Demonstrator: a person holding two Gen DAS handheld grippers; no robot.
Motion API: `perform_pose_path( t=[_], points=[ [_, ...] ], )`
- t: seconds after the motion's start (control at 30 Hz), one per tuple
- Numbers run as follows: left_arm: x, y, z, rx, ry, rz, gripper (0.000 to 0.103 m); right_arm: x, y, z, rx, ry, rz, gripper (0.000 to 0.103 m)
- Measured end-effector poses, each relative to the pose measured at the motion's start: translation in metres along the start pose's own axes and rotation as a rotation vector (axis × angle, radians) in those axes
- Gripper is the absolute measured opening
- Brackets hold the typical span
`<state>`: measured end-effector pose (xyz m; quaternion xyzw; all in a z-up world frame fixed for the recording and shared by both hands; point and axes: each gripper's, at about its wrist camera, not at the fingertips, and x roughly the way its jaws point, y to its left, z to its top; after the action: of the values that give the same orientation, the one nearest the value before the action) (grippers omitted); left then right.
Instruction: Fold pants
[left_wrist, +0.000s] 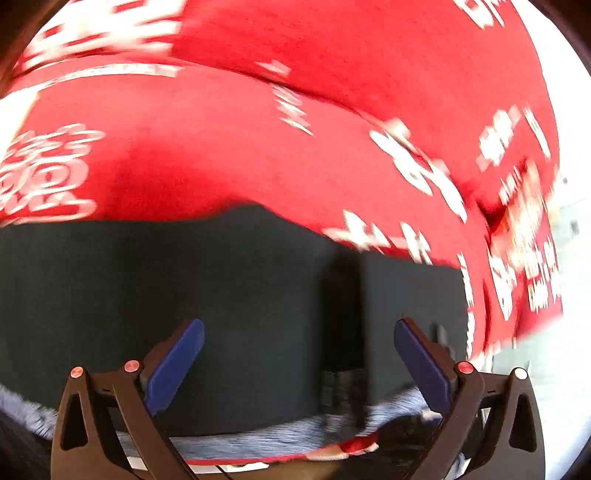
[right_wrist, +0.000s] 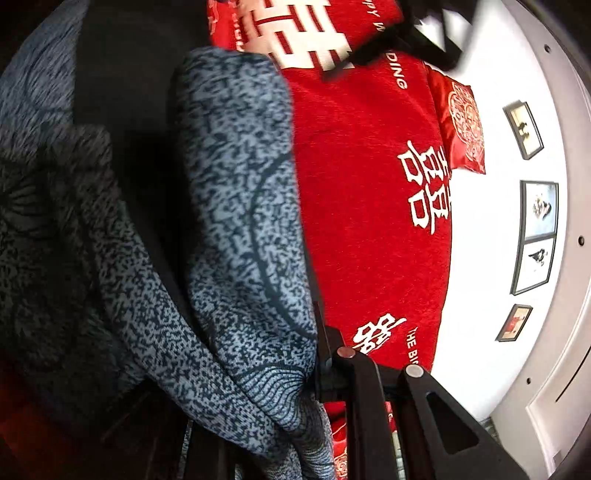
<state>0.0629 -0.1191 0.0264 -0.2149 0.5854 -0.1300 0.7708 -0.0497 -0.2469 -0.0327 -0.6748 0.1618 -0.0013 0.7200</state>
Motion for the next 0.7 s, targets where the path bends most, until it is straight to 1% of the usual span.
perform_pose_path(
  t=[0.03,0.1,0.17,0.2,0.27,0.33,0.4,0.5,0.6,0.7],
  points=[
    [0.011,-0.013,0.0,0.04,0.021,-0.004,0.103,0.001,0.0,0.0,0.0,0.001,0.003,0.017],
    [0.029,-0.03,0.0,0.077,0.042,0.026,0.103,0.002,-0.001,0.001,0.002,-0.001,0.004,0.017],
    [0.052,-0.04,-0.003,0.108,0.095,0.057,0.103,0.002,-0.002,-0.002,-0.008,-0.003,-0.003,0.017],
    [0.063,-0.04,-0.007,0.116,0.117,0.1,0.103,0.003,0.001,-0.005,-0.015,-0.001,-0.006,0.023],
    [0.063,-0.045,-0.013,0.168,0.087,0.135,0.103,0.006,-0.001,-0.009,-0.012,0.004,-0.009,0.027],
    [0.065,-0.049,-0.017,0.192,0.084,0.174,0.103,0.009,-0.004,-0.017,0.005,0.022,-0.008,0.031],
    [0.067,-0.052,-0.02,0.216,0.078,0.2,0.103,0.013,-0.01,-0.032,0.027,0.049,-0.031,0.044],
    [0.07,-0.056,-0.022,0.235,0.07,0.233,0.103,0.019,-0.021,-0.061,0.064,0.093,-0.037,0.055],
    [0.071,-0.056,-0.021,0.236,0.066,0.247,0.103,0.026,-0.029,-0.091,0.091,0.144,-0.03,0.057],
    [0.072,-0.056,-0.021,0.241,0.064,0.254,0.103,0.022,-0.035,-0.109,0.14,0.097,0.027,0.059]
  ],
)
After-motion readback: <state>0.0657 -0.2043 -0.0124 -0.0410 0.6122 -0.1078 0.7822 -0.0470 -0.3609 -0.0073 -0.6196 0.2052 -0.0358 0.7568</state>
